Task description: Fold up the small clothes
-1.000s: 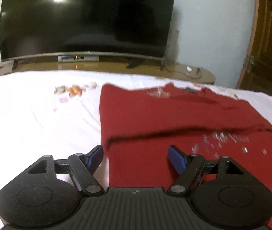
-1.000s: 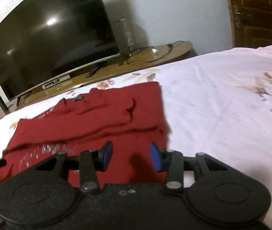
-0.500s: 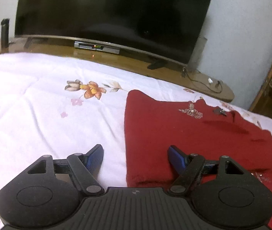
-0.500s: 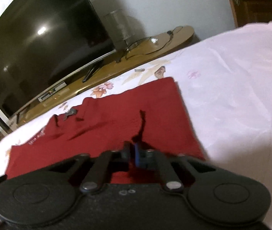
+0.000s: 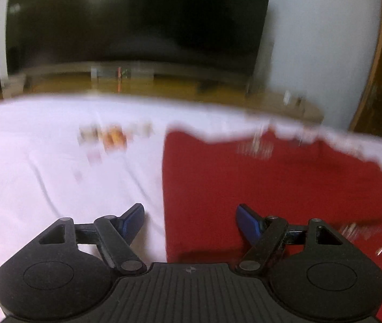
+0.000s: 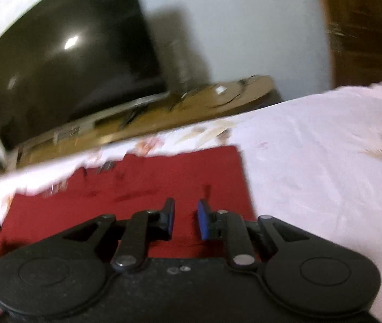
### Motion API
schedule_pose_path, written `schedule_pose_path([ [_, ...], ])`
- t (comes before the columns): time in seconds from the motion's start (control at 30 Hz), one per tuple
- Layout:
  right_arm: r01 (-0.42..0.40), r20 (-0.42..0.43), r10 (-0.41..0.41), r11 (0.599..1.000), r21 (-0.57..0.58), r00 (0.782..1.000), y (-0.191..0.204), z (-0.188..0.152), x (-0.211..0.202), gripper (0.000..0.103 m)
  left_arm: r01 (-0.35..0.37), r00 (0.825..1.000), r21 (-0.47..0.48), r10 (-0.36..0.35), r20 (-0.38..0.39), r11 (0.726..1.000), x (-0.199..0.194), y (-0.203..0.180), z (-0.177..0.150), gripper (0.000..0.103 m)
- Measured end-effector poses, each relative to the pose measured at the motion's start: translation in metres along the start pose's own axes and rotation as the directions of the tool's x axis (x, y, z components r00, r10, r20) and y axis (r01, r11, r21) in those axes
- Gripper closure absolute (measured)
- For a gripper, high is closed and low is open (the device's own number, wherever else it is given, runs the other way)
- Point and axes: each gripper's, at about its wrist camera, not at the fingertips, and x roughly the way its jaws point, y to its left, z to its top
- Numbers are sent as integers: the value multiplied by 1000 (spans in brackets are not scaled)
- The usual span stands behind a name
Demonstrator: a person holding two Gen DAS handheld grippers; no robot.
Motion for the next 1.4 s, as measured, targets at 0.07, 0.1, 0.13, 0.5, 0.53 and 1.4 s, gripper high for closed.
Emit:
schedule_pose_path([
  [0.07,55,-132,-65,996,-74,989,9,-6,27,85,-13,1000,16,13,20,1000,1,-1,-1,25],
  [0.1,63,-108,-73,993,-97,991,11,-8,27,85,-21,1000,1,21,10,1000,-1,1,0,25],
  [0.13,67,-122,-79,993,-93,989,12,-5,26,85,-34,999,-1,34,1,999,-7,2,1,25],
  [0.5,-43,-23,42,998,-45,999,1,-30,-85,57,-123,992,126,119,39,984,-127,-32,-48,9],
  [0.53,-54,-22,53,997,-48,998,1,-36,-97,54,-129,991,134,124,46,983,-137,-39,-54,9],
  [1.4,-211,-199,251,957,201,947,-74,-134,-232,42,233,958,-371,-277,-71,899,-273,4,-202,29],
])
